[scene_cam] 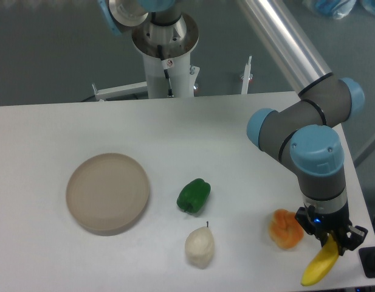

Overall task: Place bananas on a plate
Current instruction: 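Lift the grasped yellow banana up from beside the orange pepper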

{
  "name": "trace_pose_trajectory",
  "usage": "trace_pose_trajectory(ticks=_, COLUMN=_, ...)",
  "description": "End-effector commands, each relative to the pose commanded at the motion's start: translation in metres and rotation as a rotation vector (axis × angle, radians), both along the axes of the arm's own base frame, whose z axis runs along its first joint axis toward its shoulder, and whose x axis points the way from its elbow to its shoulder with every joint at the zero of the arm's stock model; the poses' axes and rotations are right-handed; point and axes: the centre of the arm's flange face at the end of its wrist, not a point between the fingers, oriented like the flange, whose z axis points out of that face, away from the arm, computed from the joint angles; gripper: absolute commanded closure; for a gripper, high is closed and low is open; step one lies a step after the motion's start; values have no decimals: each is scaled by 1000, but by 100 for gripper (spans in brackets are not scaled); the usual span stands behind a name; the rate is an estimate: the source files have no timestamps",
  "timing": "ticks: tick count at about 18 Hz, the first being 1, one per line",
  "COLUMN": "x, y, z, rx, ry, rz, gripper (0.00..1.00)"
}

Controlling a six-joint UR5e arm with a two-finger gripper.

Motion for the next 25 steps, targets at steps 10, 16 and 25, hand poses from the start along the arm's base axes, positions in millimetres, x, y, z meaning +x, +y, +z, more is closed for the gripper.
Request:
trace_pose_trajectory(ticks=10, x=1, y=-1, z=-3, rx=5, ry=-15, rz=-2, gripper=67)
trace_pose_trajectory(ticks=16, x=11, y=-8, z=4, rx=3, ry=-34, rz=-3, gripper=67)
trace_pose_trajectory(ticks=25, x=127, y=-42, z=48, rx=79, ry=-246, rz=202, gripper=67)
